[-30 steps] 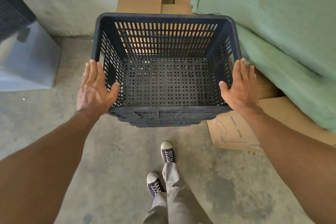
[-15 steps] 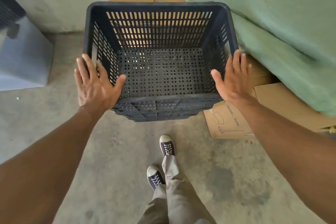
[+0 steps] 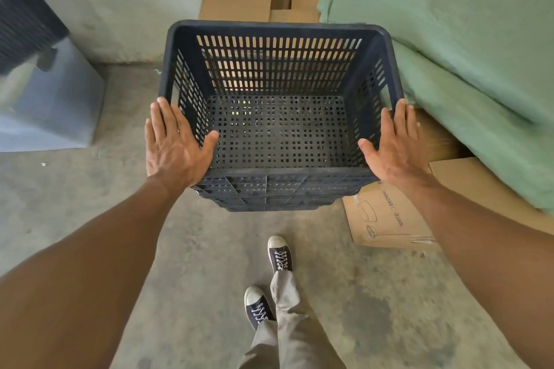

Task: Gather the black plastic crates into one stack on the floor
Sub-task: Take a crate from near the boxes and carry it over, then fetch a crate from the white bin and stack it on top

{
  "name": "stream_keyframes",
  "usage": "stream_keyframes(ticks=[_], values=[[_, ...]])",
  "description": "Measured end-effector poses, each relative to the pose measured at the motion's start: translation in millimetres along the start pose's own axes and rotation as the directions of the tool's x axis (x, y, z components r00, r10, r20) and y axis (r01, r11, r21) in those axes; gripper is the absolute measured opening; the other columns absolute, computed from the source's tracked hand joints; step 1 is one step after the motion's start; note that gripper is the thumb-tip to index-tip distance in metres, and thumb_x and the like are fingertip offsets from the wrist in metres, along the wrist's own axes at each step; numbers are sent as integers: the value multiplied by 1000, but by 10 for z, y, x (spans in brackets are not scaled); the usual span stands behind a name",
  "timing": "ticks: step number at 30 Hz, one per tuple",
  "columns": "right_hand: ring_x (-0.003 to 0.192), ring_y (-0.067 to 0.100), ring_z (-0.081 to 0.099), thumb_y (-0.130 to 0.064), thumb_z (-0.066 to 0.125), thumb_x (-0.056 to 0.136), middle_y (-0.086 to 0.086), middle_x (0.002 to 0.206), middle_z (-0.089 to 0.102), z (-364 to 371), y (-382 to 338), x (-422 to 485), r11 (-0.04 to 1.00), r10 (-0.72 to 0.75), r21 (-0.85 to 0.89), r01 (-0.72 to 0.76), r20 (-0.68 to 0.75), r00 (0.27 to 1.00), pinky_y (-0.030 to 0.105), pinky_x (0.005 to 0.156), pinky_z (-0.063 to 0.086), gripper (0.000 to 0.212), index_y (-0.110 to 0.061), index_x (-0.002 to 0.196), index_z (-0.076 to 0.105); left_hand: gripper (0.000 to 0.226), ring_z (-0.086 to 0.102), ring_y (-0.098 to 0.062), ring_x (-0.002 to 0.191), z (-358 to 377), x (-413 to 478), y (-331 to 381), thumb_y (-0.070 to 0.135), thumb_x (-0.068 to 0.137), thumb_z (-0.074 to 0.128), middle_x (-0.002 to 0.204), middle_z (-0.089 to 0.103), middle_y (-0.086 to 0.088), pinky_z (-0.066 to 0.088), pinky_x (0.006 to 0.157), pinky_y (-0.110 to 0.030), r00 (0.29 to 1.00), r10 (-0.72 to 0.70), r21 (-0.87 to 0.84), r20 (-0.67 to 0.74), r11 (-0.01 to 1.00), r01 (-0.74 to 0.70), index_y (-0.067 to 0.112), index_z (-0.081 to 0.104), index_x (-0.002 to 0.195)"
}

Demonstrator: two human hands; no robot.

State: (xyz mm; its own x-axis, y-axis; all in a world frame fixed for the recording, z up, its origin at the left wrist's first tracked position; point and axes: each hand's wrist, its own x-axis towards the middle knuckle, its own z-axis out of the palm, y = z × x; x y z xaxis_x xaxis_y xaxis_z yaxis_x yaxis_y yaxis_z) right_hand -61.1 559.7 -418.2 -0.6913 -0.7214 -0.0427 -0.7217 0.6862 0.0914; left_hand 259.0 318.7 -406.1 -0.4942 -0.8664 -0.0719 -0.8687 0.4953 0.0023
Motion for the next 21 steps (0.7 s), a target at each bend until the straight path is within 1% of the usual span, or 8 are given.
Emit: stream_keyframes(ticks=[4, 7, 9, 10, 11, 13, 17, 21], values=[[143, 31, -7, -63, 36, 85, 16, 158, -7, -44, 2, 6, 1000, -3, -24, 5, 63, 998, 49, 113, 9, 83, -13, 149, 15, 103, -11, -35, 148, -56, 4, 0, 75, 88, 7, 160, -10, -24, -6, 117, -43, 999, 19, 17, 32, 1000, -19, -5, -3, 152], [143, 32, -8, -65, 34, 83, 17, 157, -8, -177, -12, 56, 1000, -2, -23, 6, 156, 988, 49, 114, 6, 84, -15, 148, 15, 99, -7, -36, 148, -208, 32, 6, 72, 91, 13, 160, -6, -26, 1, 119, -45, 996, 23, -19, 88, 1000, -22, -4, 0, 152], [142, 36, 8, -66, 33, 83, 20, 155, 11, -375, -92, 136, 1000, 21, 5, -22, 180, 983, 50, 113, 13, 80, -16, 144, 26, 90, 11, -38, 146, -424, 83, 26, 66, 94, 21, 157, 13, -28, 16, 119, -48, 997, 14, -104, 72, 995, -7, -4, 17, 150], [137, 37, 22, -65, 33, 82, 20, 150, 26, -501, -151, 197, 999, 29, 34, -36, 185, 982, 52, 111, 21, 76, -16, 140, 34, 83, 24, -38, 142, -555, 118, 29, 63, 95, 25, 153, 26, -26, 26, 115, -49, 999, 16, -121, 36, 993, -12, -2, 29, 146], [130, 36, 35, -63, 35, 82, 18, 142, 39, -640, -222, 270, 997, 27, 70, -42, 195, 980, 53, 105, 30, 72, -15, 135, 40, 75, 37, -37, 134, -699, 161, 29, 61, 95, 28, 145, 39, -23, 34, 110, -49, 1000, 22, -117, -8, 993, -23, 1, 40, 138], [118, 36, 47, -59, 38, 83, 14, 131, 51, -956, -407, 455, 990, 2, 137, -32, 212, 977, 50, 95, 41, 65, -16, 129, 44, 63, 53, -34, 115, -1004, 268, -2, 58, 94, 31, 125, 57, -18, 45, 96, -48, 995, 31, -108, -95, 993, -41, 7, 55, 121], [112, 35, 52, -51, 41, 87, 12, 122, 56, -1670, -976, 932, 969, -100, 236, 71, 113, 989, 45, 88, 46, 51, -16, 122, 52, 58, 60, -35, 105, -1607, 484, -249, 54, 92, 35, 111, 66, -17, 48, 87, -44, 978, -93, -145, -185, 987, 67, 9, 68, 106], [84, 27, 60, -43, 41, 92, 6, 89, 60, -2339, -1834, 1333, 903, -328, 274, 330, -56, 943, 36, 70, 48, 33, -14, 97, 56, 44, 59, -38, 101, -2150, 500, -809, 42, 94, 44, 103, 66, -17, 47, 83, -43, 929, -223, -149, -294, 971, 186, 7, 70, 101]])
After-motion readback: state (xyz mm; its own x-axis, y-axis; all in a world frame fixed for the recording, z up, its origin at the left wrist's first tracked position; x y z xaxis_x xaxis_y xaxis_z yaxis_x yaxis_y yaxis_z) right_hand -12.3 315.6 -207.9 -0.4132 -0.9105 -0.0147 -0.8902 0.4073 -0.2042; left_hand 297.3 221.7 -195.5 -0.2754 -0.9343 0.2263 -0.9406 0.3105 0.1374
